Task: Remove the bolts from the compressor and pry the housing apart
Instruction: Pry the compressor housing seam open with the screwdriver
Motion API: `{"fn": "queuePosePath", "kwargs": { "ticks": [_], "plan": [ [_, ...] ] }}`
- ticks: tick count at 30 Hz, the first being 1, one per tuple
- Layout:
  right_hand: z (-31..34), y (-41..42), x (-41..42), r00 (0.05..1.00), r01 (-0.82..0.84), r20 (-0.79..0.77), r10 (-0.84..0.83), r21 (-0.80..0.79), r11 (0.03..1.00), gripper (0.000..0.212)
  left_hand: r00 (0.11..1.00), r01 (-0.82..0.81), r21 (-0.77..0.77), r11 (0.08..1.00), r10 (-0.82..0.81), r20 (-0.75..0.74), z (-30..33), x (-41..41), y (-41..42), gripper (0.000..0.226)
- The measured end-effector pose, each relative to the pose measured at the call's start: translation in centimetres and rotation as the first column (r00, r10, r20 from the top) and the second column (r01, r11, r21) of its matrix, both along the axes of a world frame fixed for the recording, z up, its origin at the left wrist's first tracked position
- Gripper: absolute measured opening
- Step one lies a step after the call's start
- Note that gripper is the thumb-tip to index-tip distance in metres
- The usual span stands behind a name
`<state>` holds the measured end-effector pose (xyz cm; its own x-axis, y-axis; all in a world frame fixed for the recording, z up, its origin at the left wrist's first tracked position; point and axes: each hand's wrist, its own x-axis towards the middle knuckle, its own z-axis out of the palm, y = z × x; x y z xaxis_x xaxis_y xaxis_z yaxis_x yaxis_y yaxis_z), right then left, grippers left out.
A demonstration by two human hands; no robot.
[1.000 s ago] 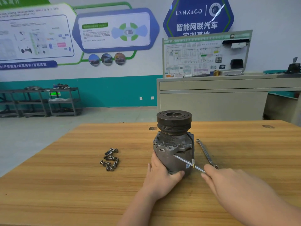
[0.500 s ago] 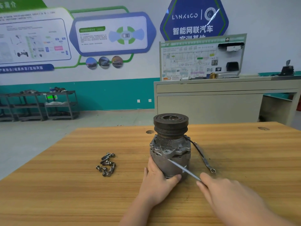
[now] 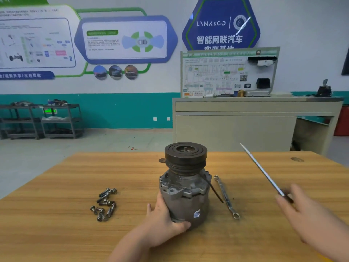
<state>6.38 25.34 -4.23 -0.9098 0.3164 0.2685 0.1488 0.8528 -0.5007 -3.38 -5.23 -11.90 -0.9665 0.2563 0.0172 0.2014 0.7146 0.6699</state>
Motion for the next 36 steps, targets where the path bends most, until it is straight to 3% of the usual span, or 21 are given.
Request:
{"fn": "queuePosePath", "kwargs": {
  "ticks": [3,5,12,16,18,19,20,21,22,23,24,26,29,33,36],
  "plan": [
    [-0.9,0.1,-5.8,0.970,0.046,0.241,-0.037,-0.033,0.998,0.018,0.995,0.070,-0.157,0.985,-0.059,0.075,0.8,-1.7,-0.7,0.133],
    [-2.2,-1.2,-9.1,0.951,0.034,0.309,-0.030,-0.005,0.999,0.010,0.989,0.116,-0.228,0.967,-0.092,0.111,1.4,-2.5,-0.9,0.126],
    [-5.1,-3.9,-14.4,0.917,0.149,0.355,-0.180,0.113,0.982,0.037,0.969,0.234,-0.324,0.917,-0.192,0.157,2.5,-4.0,-0.6,0.086],
    [-5.7,-3.0,-14.8,0.915,0.150,0.353,-0.197,0.155,0.976,0.034,0.951,0.302,-0.364,0.881,-0.252,0.179,3.2,-4.8,-0.1,0.079],
    [-5.1,-2.3,-15.0,0.942,0.136,0.282,-0.179,0.166,0.977,0.044,0.942,0.330,-0.350,0.877,-0.279,0.189,3.4,-5.1,0.5,0.079],
    [-4.5,-2.2,-14.9,0.977,0.100,0.184,-0.111,0.066,0.993,0.055,0.938,0.341,-0.346,0.874,-0.289,0.194,3.5,-5.1,0.9,0.079],
    [-3.8,-2.2,-14.6,0.999,-0.004,0.049,0.011,-0.154,0.988,0.065,0.933,0.353,-0.345,0.870,-0.301,0.198,3.6,-5.1,1.5,0.079],
    [-2.9,-2.5,-14.3,0.981,-0.189,-0.107,0.159,-0.394,0.900,0.071,0.928,0.366,-0.334,0.869,-0.314,0.200,3.7,-5.0,2.0,0.079],
    [-2.1,-2.9,-13.8,0.922,-0.386,-0.248,0.297,-0.553,0.738,0.078,0.922,0.381,-0.311,0.871,-0.333,0.198,3.8,-4.8,2.6,0.081],
    [-1.7,-3.3,-13.5,0.853,-0.521,-0.334,0.402,-0.609,0.599,0.091,0.914,0.400,-0.278,0.874,-0.357,0.192,3.9,-4.6,3.1,0.084],
    [-1.7,-3.4,-13.2,0.801,-0.591,-0.360,0.478,-0.600,0.540,0.105,0.905,0.420,-0.224,0.880,-0.388,0.175,4.1,-4.4,3.4,0.085],
    [-1.7,-3.5,-12.7,0.745,-0.660,-0.339,0.574,-0.499,0.562,0.115,0.878,0.463,0.005,0.886,-0.459,0.134,4.5,-3.7,3.7,0.084],
    [-0.6,-3.9,-12.4,0.746,-0.658,-0.271,0.608,-0.442,0.610,0.101,0.830,0.503,0.389,0.771,-0.557,0.030,4.9,-2.6,4.1,0.097],
    [1.3,-4.7,-12.7,0.736,-0.660,-0.227,0.638,-0.454,0.599,0.089,0.909,0.374,0.543,0.752,-0.413,-0.053,4.0,-1.8,5.6,0.091],
    [2.0,-5.0,-12.7,0.707,-0.671,-0.180,0.684,-0.476,0.568,0.084,0.962,0.250,0.584,0.773,-0.268,-0.057,3.4,-2.2,5.7,0.110]
  ]
}}
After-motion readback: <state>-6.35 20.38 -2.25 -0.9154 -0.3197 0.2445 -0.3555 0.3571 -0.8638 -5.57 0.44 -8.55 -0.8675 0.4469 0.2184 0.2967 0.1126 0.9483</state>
